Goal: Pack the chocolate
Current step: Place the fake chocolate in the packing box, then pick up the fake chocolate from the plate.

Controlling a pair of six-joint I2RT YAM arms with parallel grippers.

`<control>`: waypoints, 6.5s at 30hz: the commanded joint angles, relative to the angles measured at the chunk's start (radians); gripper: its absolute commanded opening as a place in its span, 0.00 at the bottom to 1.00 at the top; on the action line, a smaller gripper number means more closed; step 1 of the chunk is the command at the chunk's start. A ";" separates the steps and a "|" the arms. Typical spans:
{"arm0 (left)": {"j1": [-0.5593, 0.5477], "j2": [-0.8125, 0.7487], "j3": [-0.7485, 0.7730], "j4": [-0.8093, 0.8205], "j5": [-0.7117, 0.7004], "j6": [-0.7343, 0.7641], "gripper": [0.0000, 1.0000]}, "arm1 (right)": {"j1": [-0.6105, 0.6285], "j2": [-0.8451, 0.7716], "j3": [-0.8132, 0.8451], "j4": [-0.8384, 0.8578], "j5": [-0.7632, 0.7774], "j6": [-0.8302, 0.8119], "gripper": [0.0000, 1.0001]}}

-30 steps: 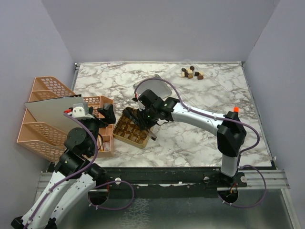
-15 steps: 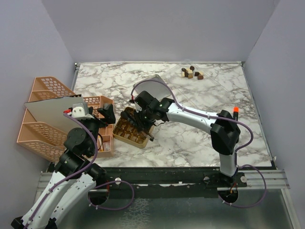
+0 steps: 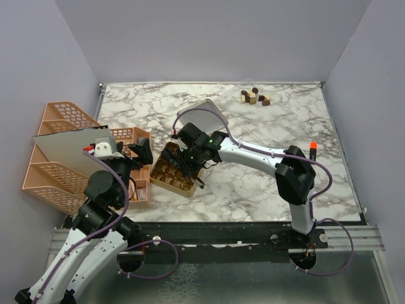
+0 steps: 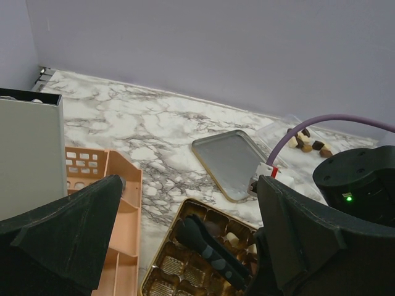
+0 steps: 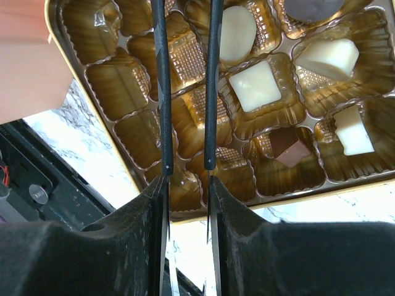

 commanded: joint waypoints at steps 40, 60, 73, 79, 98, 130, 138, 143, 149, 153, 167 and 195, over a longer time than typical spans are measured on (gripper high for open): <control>0.007 -0.012 -0.010 0.018 0.018 -0.006 0.99 | -0.077 -0.129 0.108 -0.142 0.282 -0.060 0.36; 0.006 0.028 -0.005 0.025 0.097 -0.009 0.99 | -0.522 -0.049 0.165 -0.190 0.368 -0.128 0.36; 0.003 0.005 -0.006 0.018 0.086 -0.009 0.99 | -0.643 0.178 0.424 -0.294 0.336 -0.168 0.40; 0.003 -0.018 -0.005 0.016 0.088 -0.009 0.99 | -0.671 0.240 0.502 -0.295 0.308 -0.182 0.40; 0.005 -0.013 -0.009 0.022 0.059 0.003 0.99 | -0.681 0.382 0.612 -0.318 0.273 -0.187 0.41; 0.007 -0.018 -0.009 0.022 0.038 0.007 0.99 | -0.694 0.478 0.705 -0.340 0.309 -0.206 0.41; 0.006 -0.019 -0.009 0.023 0.035 0.007 0.99 | -0.695 0.493 0.709 -0.340 0.296 -0.205 0.41; 0.006 -0.019 -0.009 0.023 0.036 0.007 0.99 | -0.697 0.532 0.786 -0.363 0.302 -0.219 0.41; 0.006 -0.022 -0.008 0.023 0.032 0.009 0.99 | -0.697 0.529 0.783 -0.371 0.263 -0.230 0.40; 0.006 -0.024 -0.009 0.023 0.031 0.008 0.99 | -0.696 0.484 0.714 -0.345 0.264 -0.228 0.40; 0.006 -0.028 -0.009 0.021 0.032 0.007 0.99 | -0.697 0.527 0.794 -0.356 0.303 -0.242 0.40; 0.007 -0.030 -0.009 0.020 0.032 0.006 0.99 | -0.696 0.498 0.738 -0.334 0.279 -0.271 0.36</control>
